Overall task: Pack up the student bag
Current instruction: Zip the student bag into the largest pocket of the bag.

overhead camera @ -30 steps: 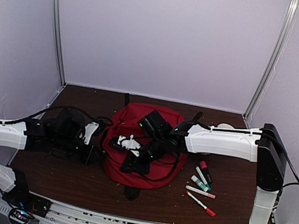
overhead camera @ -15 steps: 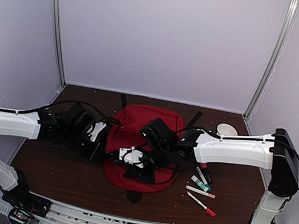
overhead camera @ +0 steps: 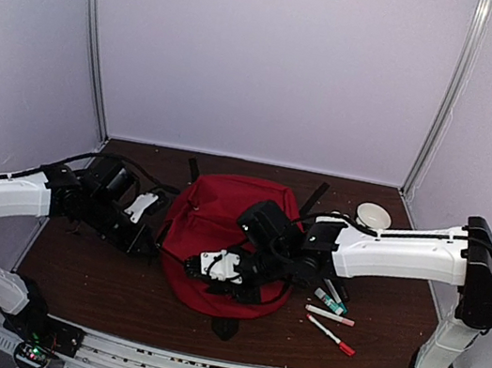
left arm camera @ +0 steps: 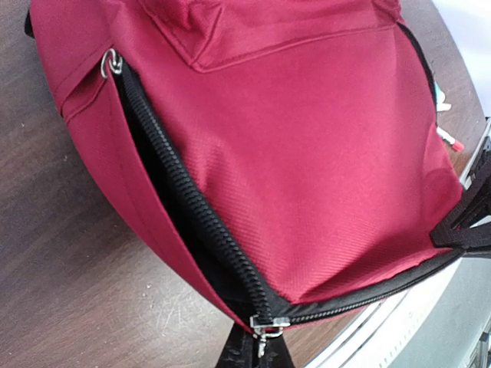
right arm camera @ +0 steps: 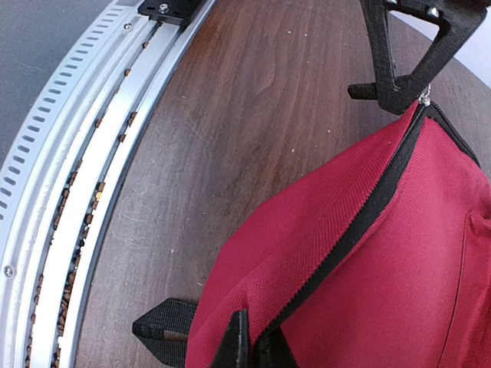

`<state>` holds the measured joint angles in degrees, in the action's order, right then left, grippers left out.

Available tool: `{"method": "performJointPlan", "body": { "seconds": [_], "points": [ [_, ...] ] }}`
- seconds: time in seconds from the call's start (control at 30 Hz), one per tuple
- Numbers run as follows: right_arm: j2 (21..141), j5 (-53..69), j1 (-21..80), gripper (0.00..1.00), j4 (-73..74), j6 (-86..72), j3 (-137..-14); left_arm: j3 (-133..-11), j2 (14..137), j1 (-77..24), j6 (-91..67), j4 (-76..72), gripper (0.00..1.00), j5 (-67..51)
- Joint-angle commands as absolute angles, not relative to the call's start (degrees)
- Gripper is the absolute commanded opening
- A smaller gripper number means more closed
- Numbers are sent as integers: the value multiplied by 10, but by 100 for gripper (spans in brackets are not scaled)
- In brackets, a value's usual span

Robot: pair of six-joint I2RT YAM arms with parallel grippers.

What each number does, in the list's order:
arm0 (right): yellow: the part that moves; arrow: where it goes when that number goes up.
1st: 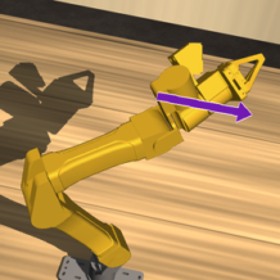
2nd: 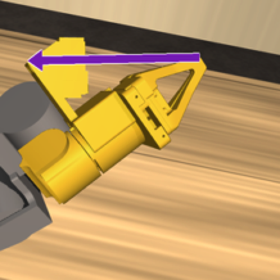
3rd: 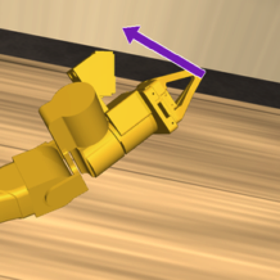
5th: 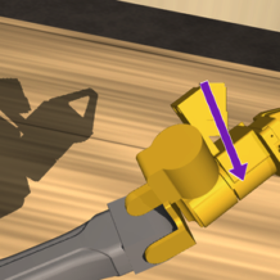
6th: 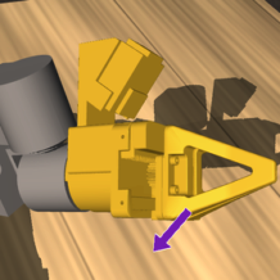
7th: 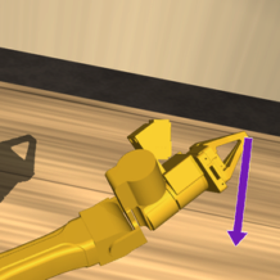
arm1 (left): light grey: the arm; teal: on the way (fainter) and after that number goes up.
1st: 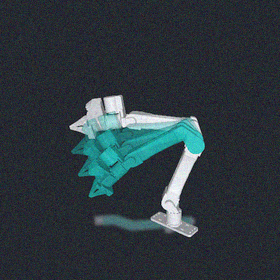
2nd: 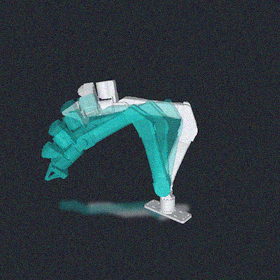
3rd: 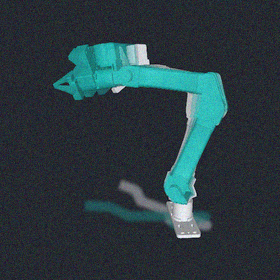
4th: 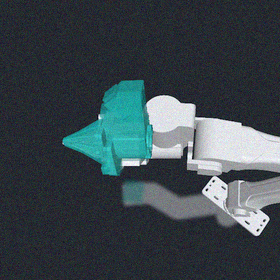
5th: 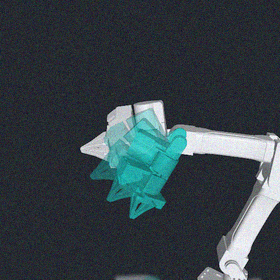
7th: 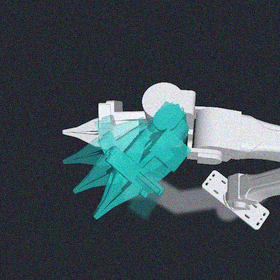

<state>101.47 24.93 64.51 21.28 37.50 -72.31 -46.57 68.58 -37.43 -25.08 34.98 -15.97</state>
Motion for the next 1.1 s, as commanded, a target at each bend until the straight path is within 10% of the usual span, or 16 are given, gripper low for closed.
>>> {"method": "performJointPlan", "body": {
  "seconds": [0.0,0.77,1.07],
  "points": [
    [997,256,679,0,386,437,-682,-491,718,-318,-225,378,0,-44],
    [984,228,757,0,498,554,-650,-672,914,-216,-104,451,0,-22],
    [955,163,705,0,438,534,-608,-621,801,-318,-90,483,0,-315]
  ]
}}
